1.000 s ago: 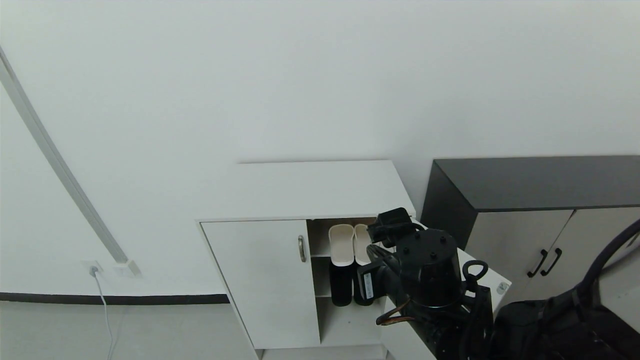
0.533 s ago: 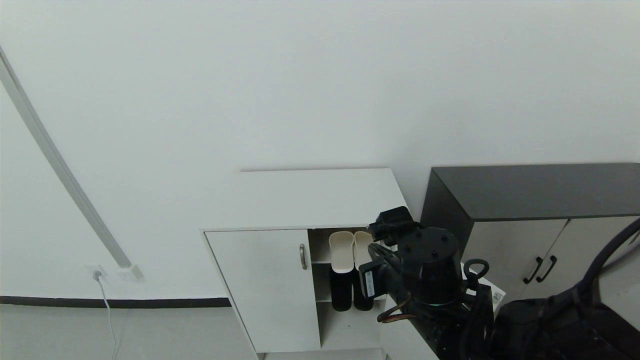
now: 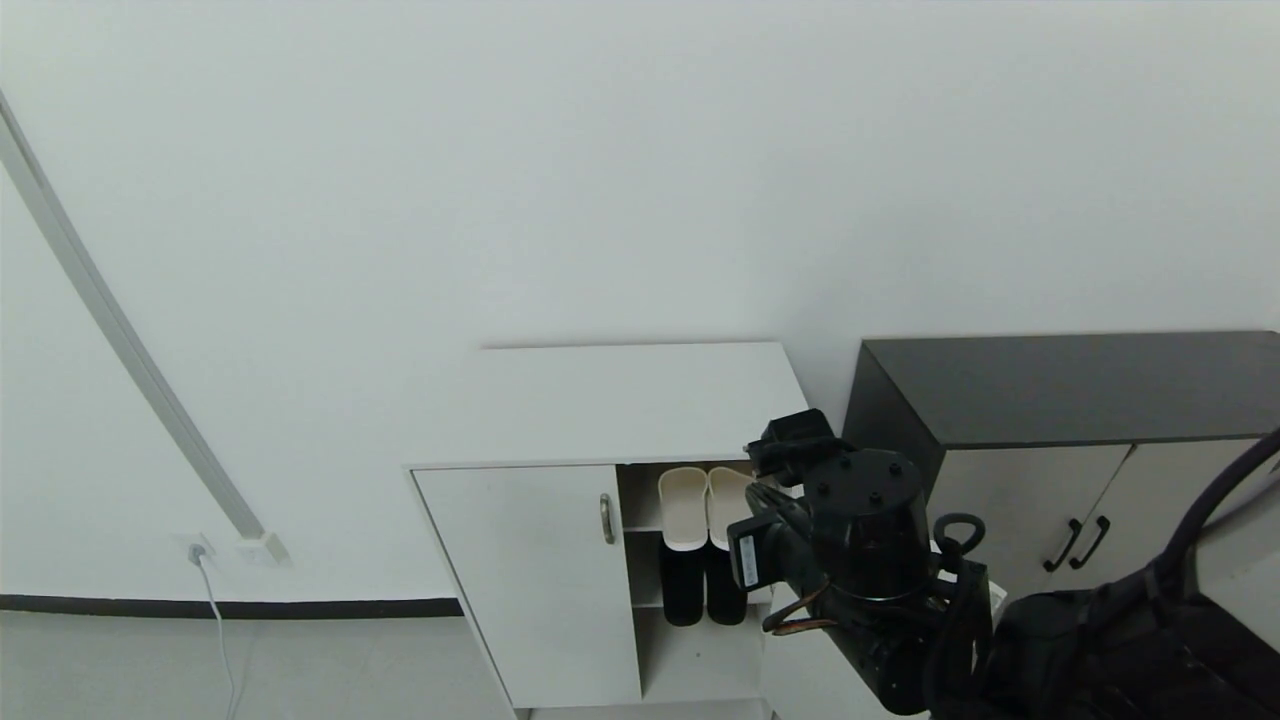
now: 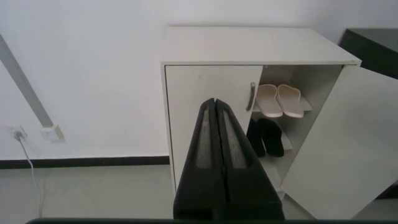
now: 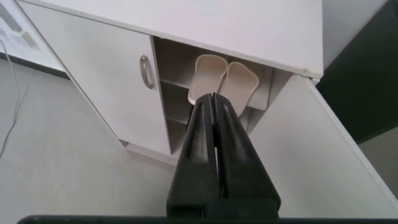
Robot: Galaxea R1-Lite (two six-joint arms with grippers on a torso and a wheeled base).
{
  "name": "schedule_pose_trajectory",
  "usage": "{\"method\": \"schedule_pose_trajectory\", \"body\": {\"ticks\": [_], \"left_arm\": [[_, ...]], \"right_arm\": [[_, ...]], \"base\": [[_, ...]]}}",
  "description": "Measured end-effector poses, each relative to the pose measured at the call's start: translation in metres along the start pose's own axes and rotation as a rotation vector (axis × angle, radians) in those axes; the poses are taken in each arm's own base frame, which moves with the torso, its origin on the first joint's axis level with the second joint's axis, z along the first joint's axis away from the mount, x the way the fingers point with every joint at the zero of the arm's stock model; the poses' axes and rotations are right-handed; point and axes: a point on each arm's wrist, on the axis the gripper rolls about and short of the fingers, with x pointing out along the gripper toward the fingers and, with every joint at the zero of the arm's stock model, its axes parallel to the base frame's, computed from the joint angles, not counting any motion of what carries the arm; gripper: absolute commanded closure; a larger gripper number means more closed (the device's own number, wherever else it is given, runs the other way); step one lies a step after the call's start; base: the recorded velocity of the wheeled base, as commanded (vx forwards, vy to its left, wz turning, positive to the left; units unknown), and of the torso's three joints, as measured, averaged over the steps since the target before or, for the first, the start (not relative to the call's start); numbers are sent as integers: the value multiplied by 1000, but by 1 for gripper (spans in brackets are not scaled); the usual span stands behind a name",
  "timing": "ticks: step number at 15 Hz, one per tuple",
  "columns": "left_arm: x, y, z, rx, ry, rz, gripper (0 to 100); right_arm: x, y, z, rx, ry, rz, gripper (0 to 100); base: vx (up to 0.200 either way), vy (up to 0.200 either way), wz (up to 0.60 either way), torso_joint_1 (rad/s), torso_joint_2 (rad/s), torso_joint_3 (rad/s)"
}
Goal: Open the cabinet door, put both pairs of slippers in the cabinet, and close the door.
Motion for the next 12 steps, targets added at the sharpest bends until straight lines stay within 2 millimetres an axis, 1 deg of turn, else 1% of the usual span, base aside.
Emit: {"method": "schedule_pose_trajectory", "body": {"ticks": [2, 6, 9, 12], "left_arm": [[0, 0, 0, 0, 0, 0, 100], [0, 0, 0, -1, 0, 0, 100], [0, 0, 0, -1, 0, 0, 100], [0, 0, 0, 1, -1, 1, 100]], "right_arm": [[3, -4, 0, 1, 2, -13, 100], [6, -7, 0, -11, 4, -25, 100], [11, -13, -1, -11, 7, -46, 100], [16, -17, -3, -9, 8, -62, 100]], "base": [[0, 0, 0, 0, 0, 0], [0, 0, -600, 0, -2, -1], [0, 0, -600, 10, 10, 1], [0, 0, 0, 0, 0, 0]]}}
